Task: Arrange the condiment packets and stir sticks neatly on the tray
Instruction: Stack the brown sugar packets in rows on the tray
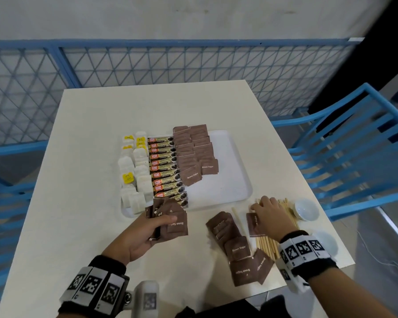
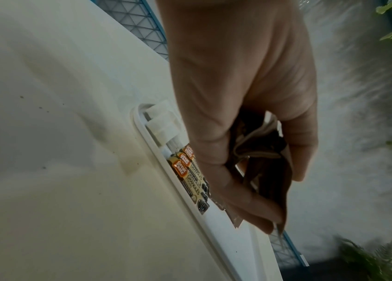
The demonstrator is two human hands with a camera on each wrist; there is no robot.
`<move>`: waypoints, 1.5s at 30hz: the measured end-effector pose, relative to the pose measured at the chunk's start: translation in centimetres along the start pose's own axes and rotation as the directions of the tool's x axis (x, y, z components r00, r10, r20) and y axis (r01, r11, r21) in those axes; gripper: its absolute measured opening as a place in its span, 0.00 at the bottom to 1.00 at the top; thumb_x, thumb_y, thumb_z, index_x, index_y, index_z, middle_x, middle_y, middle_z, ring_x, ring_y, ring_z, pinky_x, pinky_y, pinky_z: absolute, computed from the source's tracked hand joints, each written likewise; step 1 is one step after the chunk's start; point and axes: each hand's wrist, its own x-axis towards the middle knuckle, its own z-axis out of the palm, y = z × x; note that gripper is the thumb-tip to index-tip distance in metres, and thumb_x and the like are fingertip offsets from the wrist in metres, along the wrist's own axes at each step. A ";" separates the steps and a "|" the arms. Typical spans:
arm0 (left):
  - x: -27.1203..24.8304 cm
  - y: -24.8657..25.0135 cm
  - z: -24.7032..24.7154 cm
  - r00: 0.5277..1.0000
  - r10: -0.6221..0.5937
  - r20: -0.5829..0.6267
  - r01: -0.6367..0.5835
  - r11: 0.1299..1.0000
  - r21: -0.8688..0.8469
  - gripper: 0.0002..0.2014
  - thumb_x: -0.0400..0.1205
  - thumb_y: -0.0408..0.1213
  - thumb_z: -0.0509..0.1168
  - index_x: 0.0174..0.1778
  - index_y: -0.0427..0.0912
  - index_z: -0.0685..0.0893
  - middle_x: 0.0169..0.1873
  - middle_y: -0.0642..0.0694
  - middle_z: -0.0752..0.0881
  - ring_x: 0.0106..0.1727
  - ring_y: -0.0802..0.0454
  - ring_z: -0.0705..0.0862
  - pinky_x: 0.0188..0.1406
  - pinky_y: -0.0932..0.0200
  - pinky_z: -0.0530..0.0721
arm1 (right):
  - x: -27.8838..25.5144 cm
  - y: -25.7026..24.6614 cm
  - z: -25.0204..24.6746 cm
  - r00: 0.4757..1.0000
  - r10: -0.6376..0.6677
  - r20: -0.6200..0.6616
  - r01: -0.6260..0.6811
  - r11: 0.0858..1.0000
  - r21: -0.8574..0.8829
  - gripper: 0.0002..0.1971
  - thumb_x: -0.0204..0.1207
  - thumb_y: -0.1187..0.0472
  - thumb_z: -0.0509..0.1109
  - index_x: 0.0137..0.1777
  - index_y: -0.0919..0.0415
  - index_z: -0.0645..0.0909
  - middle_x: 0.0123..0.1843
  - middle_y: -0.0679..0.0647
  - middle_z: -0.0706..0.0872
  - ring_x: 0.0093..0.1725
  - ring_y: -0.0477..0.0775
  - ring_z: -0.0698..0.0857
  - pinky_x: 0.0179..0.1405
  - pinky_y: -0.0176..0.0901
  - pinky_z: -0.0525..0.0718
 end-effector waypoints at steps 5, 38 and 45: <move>0.1 0.0 0.6 1.000 0.015 -0.022 -0.015 1.000 0.007 0.12 0.79 0.25 0.64 0.53 0.42 0.85 0.41 0.45 0.91 0.39 0.51 0.91 0.35 0.59 0.88 | 0.1 0.2 -0.5 0.997 -0.067 -0.025 0.067 0.998 0.002 0.20 0.78 0.54 0.62 0.67 0.59 0.70 0.67 0.56 0.70 0.66 0.57 0.70 0.64 0.45 0.72; -2.2 -2.6 -1.3 0.939 0.130 -0.318 -0.210 0.950 -0.233 0.16 0.73 0.29 0.71 0.57 0.42 0.84 0.49 0.42 0.90 0.48 0.47 0.90 0.38 0.59 0.88 | 13.9 -4.1 -3.6 0.973 0.229 0.016 -0.116 0.431 0.895 0.06 0.69 0.62 0.76 0.39 0.58 0.79 0.38 0.53 0.85 0.41 0.52 0.82 0.34 0.34 0.75; -1.5 -2.5 -1.0 0.938 0.142 -0.316 -0.221 0.948 -0.229 0.22 0.66 0.34 0.71 0.57 0.42 0.83 0.48 0.42 0.90 0.47 0.47 0.90 0.39 0.58 0.88 | 14.1 -4.4 -4.0 0.971 0.238 -0.011 -0.088 0.402 0.911 0.10 0.70 0.63 0.76 0.47 0.61 0.77 0.40 0.54 0.84 0.44 0.54 0.82 0.31 0.31 0.72</move>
